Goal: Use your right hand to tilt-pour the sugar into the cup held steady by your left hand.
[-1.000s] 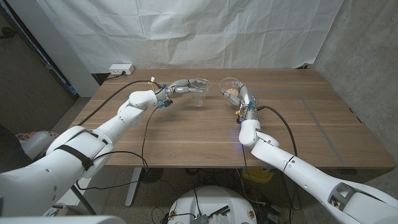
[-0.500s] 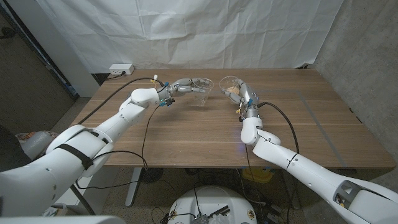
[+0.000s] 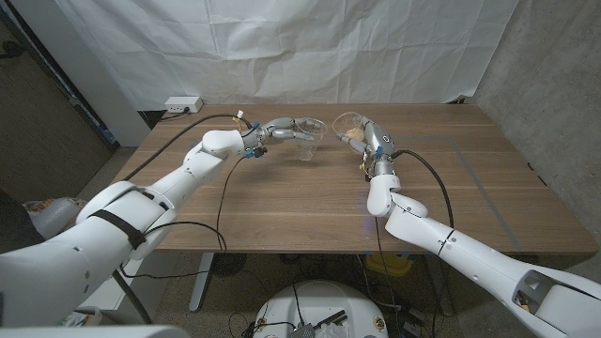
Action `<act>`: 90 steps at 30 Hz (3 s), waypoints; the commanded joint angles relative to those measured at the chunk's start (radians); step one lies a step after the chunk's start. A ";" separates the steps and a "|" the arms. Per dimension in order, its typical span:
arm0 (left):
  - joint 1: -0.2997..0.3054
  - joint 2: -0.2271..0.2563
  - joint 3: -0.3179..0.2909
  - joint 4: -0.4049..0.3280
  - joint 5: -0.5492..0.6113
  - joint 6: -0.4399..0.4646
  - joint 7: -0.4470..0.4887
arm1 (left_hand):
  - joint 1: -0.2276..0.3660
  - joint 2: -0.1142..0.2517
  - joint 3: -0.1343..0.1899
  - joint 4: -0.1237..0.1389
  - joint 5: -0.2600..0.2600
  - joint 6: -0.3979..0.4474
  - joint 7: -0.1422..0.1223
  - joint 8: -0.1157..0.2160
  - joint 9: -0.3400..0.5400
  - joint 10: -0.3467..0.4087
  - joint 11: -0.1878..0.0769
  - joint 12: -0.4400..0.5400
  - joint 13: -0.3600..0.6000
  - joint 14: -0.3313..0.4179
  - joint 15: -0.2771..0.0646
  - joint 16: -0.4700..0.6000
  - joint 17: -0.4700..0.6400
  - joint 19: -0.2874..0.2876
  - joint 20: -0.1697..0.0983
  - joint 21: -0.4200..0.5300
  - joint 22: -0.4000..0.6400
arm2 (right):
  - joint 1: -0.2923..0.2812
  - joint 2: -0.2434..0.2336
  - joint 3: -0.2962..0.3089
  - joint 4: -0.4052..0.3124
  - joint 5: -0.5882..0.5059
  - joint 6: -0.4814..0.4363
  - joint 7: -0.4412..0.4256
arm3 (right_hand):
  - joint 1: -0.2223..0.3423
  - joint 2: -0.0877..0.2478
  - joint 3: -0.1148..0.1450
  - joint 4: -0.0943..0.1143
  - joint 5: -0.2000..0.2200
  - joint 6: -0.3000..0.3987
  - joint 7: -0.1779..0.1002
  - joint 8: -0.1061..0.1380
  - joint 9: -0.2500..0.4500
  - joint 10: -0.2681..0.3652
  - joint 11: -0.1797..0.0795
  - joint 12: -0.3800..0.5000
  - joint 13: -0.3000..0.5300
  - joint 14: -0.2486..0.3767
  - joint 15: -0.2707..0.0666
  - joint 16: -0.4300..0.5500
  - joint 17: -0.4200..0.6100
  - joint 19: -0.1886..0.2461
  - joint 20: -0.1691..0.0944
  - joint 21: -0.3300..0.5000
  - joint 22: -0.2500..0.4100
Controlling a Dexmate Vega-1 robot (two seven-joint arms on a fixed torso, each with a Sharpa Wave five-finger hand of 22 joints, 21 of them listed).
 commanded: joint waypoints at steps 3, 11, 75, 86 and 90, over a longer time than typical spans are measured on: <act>-0.061 -0.056 0.018 0.103 0.020 -0.051 -0.041 | -0.024 0.021 0.018 0.010 -0.002 0.015 0.009 0.006 0.005 0.008 0.002 -0.004 0.005 0.008 -0.026 -0.004 0.004 -0.002 0.002 0.008 0.006 | 0.021 -0.036 -0.039 -0.046 -0.065 -0.092 0.036 | 0.001 0.014 -0.006 0.001 -0.006 0.022 -0.011 0.007 0.001 0.005 -0.006 0.005 0.004 0.015 -0.093 -0.007 0.003 0.005 -0.008 0.003 0.001; -0.087 -0.075 0.024 0.147 0.032 -0.060 -0.059 | -0.026 0.022 0.023 0.010 -0.002 0.017 0.008 0.006 0.006 0.010 0.000 -0.007 0.008 0.008 -0.027 -0.005 0.005 -0.003 0.002 0.009 0.005 | 0.036 -0.051 -0.062 -0.064 -0.106 -0.141 0.052 | 0.002 0.017 -0.009 0.002 -0.006 0.027 -0.014 0.009 0.000 0.013 -0.008 0.008 0.004 0.019 -0.098 -0.012 0.006 0.004 -0.010 0.002 0.001; -0.186 -0.157 0.052 0.310 0.069 -0.099 -0.092 | -0.032 0.013 0.038 0.000 -0.002 0.046 -0.007 0.013 0.006 0.040 -0.009 -0.013 0.022 0.015 -0.040 -0.007 0.008 -0.003 0.001 0.017 0.004 | 0.161 -0.121 -0.194 -0.083 -0.339 -0.327 0.202 | 0.004 0.032 -0.037 0.012 -0.007 0.066 -0.026 0.025 -0.007 0.047 -0.024 0.010 -0.002 0.051 -0.117 -0.046 0.027 0.016 -0.028 0.000 0.001; -0.188 -0.156 0.051 0.318 0.075 -0.087 -0.068 | -0.034 0.010 0.037 0.000 -0.003 0.051 -0.009 0.014 0.004 0.043 -0.009 -0.015 0.024 0.017 -0.042 -0.005 0.009 -0.003 -0.003 0.018 0.004 | 0.194 -0.151 -0.239 -0.095 -0.428 -0.346 0.253 | 0.009 0.035 -0.041 0.012 -0.007 0.087 -0.034 0.033 -0.008 0.056 -0.042 0.013 0.001 0.057 -0.125 -0.050 0.030 0.017 -0.043 -0.001 0.001; -0.190 -0.159 0.053 0.322 0.075 -0.077 -0.061 | -0.035 0.010 0.038 0.000 -0.003 0.049 -0.009 0.013 0.003 0.043 -0.011 -0.016 0.024 0.016 -0.042 -0.005 0.009 -0.003 -0.002 0.019 0.004 | 0.197 -0.148 -0.249 -0.092 -0.460 -0.358 0.250 | 0.010 0.034 -0.043 0.011 -0.007 0.091 -0.034 0.034 -0.008 0.061 -0.040 0.014 0.002 0.061 -0.129 -0.052 0.031 0.020 -0.044 -0.001 0.001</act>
